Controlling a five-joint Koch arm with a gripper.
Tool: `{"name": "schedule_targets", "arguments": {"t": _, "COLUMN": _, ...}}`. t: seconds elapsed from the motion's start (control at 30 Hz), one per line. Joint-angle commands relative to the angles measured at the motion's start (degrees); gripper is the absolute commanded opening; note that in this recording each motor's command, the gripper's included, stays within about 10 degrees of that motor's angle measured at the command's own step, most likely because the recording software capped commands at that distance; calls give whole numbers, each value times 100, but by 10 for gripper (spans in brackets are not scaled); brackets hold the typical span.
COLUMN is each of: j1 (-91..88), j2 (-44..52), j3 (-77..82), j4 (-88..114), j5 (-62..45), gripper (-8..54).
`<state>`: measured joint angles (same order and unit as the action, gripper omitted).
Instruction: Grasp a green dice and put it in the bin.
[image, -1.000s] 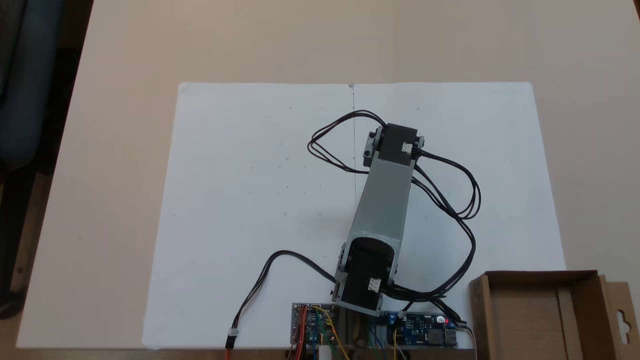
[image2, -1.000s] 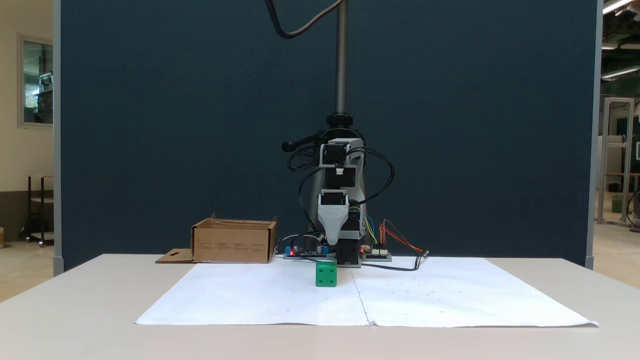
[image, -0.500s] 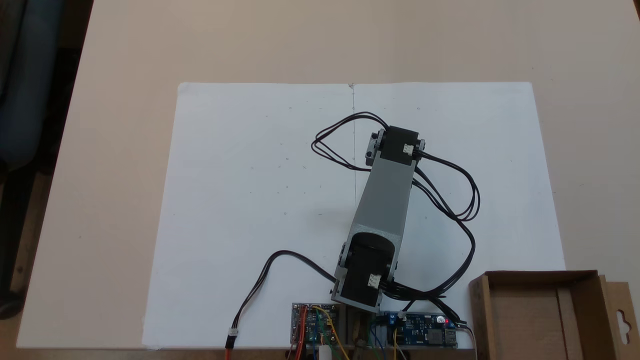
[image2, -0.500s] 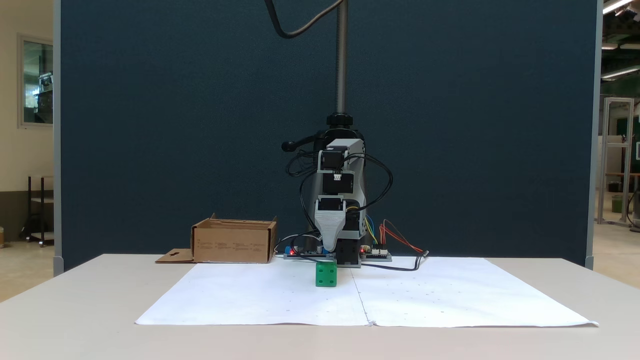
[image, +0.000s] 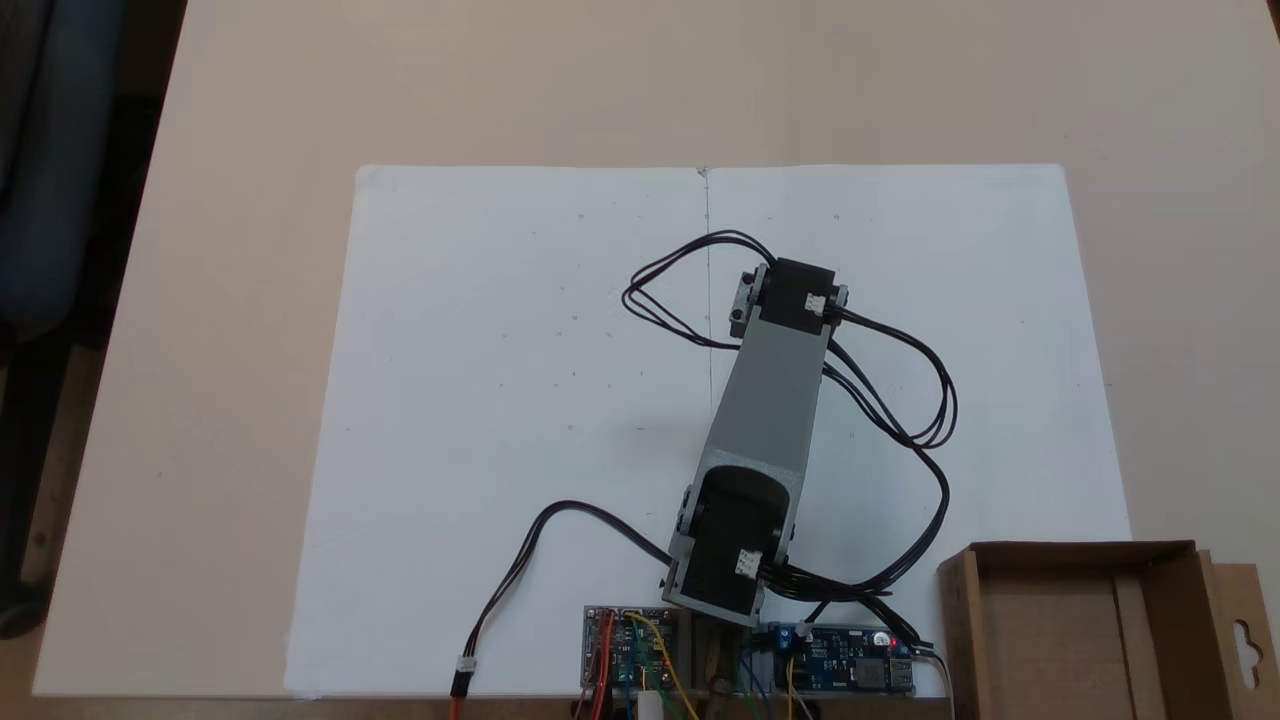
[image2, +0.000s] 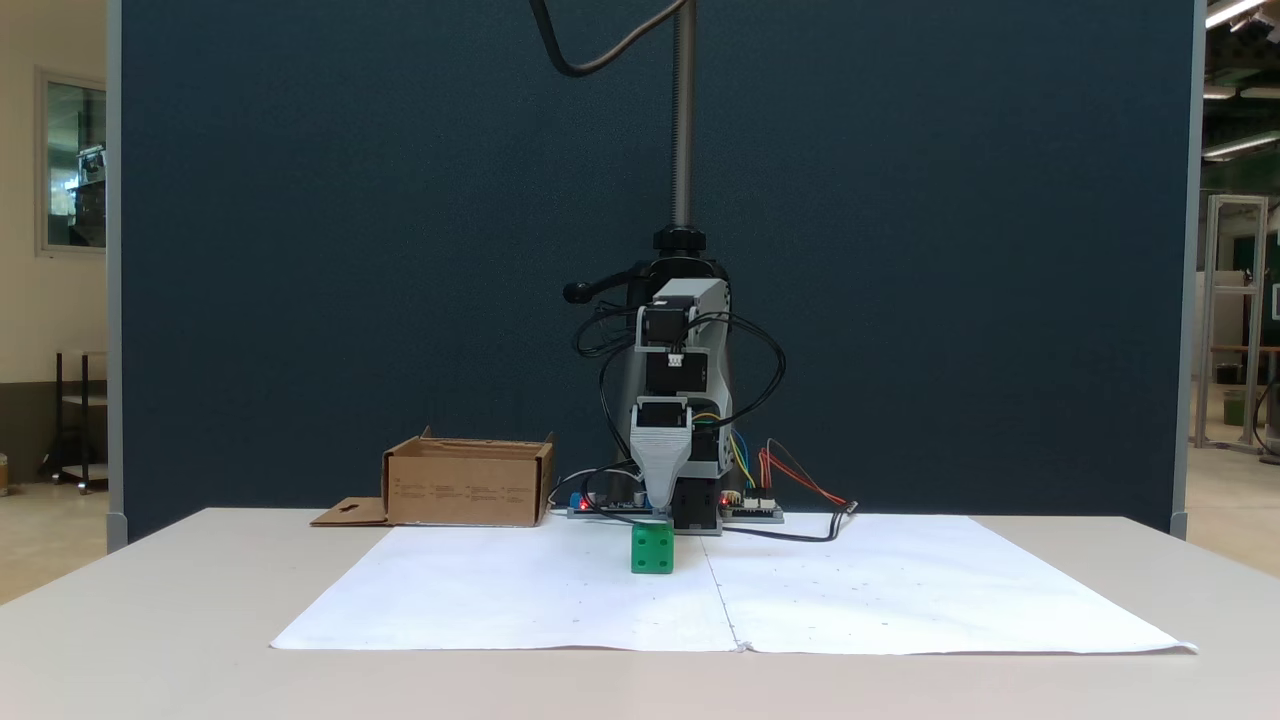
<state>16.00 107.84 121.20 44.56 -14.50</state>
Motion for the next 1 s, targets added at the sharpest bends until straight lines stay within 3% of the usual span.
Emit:
{"name": "schedule_targets", "arguments": {"t": 0.0, "j1": 9, "j2": 79, "j3": 62, "j4": -387, "j5": -457, "gripper": 455}}
{"name": "schedule_targets", "arguments": {"t": 0.97, "j1": 167, "j2": -694, "j3": 176, "j4": -905, "j5": -1028, "gripper": 458}}
